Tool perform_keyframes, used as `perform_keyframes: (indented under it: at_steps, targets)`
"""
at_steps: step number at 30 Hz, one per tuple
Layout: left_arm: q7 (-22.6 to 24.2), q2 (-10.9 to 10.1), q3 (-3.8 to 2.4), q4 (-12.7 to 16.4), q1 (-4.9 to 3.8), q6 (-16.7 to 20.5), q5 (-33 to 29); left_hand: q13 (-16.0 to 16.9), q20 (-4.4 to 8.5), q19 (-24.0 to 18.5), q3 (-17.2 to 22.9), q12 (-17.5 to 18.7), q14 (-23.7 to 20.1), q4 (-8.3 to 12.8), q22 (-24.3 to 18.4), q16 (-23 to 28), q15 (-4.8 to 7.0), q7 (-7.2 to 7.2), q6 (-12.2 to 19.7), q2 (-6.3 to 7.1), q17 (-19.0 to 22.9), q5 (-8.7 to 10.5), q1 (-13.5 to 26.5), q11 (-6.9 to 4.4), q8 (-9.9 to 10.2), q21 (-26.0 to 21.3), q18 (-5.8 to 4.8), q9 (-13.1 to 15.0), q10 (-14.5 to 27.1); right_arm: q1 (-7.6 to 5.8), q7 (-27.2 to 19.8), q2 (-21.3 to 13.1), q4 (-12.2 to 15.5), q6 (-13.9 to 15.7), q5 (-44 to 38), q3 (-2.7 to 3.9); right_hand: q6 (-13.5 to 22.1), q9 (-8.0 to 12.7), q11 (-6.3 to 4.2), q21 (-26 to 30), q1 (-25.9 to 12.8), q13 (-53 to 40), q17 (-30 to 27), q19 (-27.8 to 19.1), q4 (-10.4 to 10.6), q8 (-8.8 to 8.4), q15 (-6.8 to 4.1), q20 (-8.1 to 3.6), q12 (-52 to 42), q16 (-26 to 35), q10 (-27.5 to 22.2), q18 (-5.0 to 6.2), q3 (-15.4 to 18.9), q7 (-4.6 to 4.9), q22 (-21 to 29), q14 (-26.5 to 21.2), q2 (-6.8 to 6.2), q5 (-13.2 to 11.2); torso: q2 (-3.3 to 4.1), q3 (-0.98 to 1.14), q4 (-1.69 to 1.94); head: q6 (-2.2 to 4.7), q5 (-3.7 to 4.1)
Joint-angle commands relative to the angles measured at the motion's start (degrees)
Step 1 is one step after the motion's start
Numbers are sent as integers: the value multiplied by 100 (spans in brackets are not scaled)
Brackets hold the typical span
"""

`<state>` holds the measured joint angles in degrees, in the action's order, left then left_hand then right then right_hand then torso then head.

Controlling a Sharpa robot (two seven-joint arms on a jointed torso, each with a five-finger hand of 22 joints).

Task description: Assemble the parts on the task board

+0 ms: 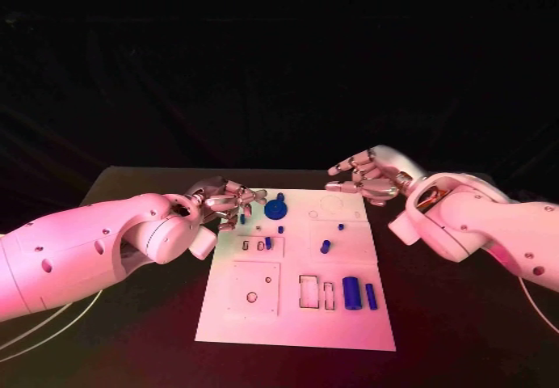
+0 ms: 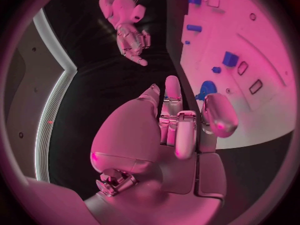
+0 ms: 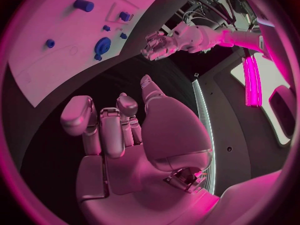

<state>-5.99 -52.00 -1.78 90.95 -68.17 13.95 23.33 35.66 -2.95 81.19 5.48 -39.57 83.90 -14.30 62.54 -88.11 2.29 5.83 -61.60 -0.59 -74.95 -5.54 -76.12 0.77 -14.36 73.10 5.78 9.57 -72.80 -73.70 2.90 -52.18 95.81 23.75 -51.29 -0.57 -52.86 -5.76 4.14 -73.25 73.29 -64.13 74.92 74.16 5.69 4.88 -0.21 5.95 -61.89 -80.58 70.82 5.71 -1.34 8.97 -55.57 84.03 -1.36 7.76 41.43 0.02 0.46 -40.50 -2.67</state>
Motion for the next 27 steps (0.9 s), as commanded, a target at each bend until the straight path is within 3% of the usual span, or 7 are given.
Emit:
perform_keyframes:
  at_steps: [1,2,3,7,10,17,27]
  targets:
    - [-1929,43,-1,49,-67,-869,2077,991,-63,-12,-146,-1014,610,-89,394,-189,88,-33,148,-42,-1505,15,25,-75,-313,314,-151,229,114,-27,-238,-128,13,-101,1286,-10,-42,-8,-23,41,26,21,281,5,-14,28,-36,-54,-23,38,12,95,51,-3,24,285,58,54,-100,27,-54,-65,-108]
    - [-2044,55,-1,50,-83,-936,2219,1112,-39,7,-176,-1124,610,-126,467,-189,70,-54,120,-40,-1505,38,71,-16,-361,360,-153,258,96,-33,-237,-163,16,-96,1316,-10,-42,-9,-23,49,34,28,272,1,-15,28,-37,-55,-17,47,8,97,55,-3,37,283,64,61,-105,35,-61,-70,-116]
    - [-2246,88,-1,42,-114,-1076,2457,1438,-13,71,-261,-1454,610,-160,684,-189,83,-134,86,-9,-1505,31,109,-38,-544,503,-179,395,18,-42,-232,-233,25,-88,1358,-10,-42,-10,-24,62,43,40,256,-8,-16,28,-38,-57,-6,61,0,101,60,-4,61,280,71,67,-107,44,-59,-79,-121]
    - [-2756,271,0,-63,-198,-1456,2986,2090,21,229,-607,-2094,610,-231,1179,-189,128,-178,171,47,-1505,60,439,-86,-1036,818,-267,830,-111,-58,-215,-398,19,-74,1412,-12,-40,-13,-26,89,72,72,224,-20,-18,28,-41,-60,23,92,-19,108,85,-5,102,274,92,97,-124,60,-57,-114,-118]
    - [-3079,492,6,-232,-252,-1628,3221,2384,39,288,-910,-2370,610,-233,1376,-189,149,-222,429,-100,-1505,47,688,-100,-1401,940,-298,1224,-116,-63,-177,-453,-17,-128,1370,-17,-42,-15,-27,91,81,76,217,-17,-18,30,-42,-62,24,101,-18,107,97,-6,103,273,98,114,-138,56,-58,-122,-140]
    - [-3482,893,35,-521,-342,-1798,3349,2669,78,532,-1290,-2626,610,-238,1920,-189,192,-269,608,-241,-1505,79,917,-158,-1831,1242,-405,1711,-198,-65,-17,-454,-30,-365,939,-36,-25,-24,-23,238,43,238,35,-111,56,23,-40,-64,180,277,-123,146,249,-2,340,226,127,34,-129,59,-70,-134,-182]
    - [-3677,1266,79,-814,-361,-2021,3374,2771,96,584,-1504,-2713,610,-244,2044,-189,207,-290,714,-281,-1505,146,976,-177,-2027,1308,-429,1983,-230,-61,61,-388,-63,-467,753,-54,-25,-27,-24,262,56,253,18,-120,65,25,-42,-65,190,299,-127,150,281,-4,371,223,142,41,-127,50,-63,-185,-144]
